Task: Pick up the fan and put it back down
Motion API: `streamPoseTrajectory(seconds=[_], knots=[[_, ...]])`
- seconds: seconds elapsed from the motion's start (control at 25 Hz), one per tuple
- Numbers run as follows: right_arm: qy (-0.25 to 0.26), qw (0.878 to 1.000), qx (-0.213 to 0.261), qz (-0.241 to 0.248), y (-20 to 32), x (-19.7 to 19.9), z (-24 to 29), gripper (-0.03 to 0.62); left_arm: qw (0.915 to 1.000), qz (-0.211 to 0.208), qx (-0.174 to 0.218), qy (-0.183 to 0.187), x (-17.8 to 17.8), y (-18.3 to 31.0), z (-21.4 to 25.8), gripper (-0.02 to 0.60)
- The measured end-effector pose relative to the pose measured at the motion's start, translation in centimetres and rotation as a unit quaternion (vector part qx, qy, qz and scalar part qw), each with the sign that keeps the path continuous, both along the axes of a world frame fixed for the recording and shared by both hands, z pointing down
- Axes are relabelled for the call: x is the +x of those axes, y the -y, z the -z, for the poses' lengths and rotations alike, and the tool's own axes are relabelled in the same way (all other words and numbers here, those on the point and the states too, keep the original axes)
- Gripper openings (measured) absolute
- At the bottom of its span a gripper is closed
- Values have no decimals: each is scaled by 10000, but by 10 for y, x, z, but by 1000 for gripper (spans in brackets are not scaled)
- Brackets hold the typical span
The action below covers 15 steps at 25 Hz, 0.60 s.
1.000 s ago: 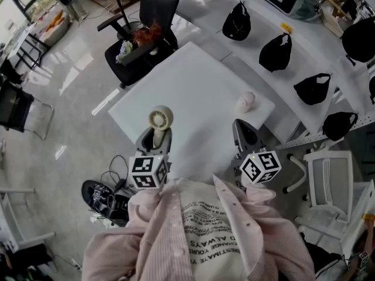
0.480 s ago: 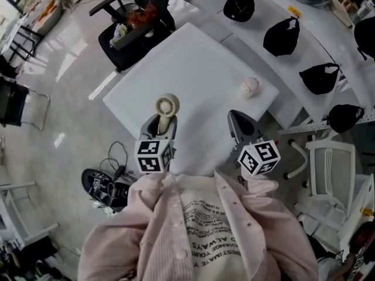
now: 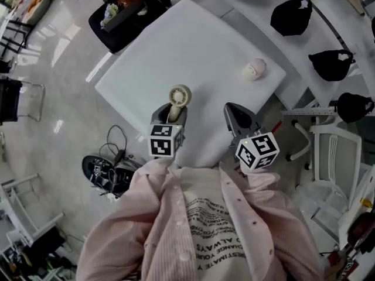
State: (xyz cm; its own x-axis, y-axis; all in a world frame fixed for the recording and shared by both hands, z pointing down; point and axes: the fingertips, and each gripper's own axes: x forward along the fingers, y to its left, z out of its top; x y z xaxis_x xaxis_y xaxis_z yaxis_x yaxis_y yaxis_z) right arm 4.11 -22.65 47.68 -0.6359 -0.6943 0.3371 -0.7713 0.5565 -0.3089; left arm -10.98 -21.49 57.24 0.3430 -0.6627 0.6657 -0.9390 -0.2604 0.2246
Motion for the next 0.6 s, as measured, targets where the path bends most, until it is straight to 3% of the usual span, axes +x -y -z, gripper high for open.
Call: streamPoseTrajectory(seconds=[0.6], knots=[[-33, 9987, -500, -46, -23, -9, -42, 0, 9937, -426, -996, 299, 15, -9, -79, 184]])
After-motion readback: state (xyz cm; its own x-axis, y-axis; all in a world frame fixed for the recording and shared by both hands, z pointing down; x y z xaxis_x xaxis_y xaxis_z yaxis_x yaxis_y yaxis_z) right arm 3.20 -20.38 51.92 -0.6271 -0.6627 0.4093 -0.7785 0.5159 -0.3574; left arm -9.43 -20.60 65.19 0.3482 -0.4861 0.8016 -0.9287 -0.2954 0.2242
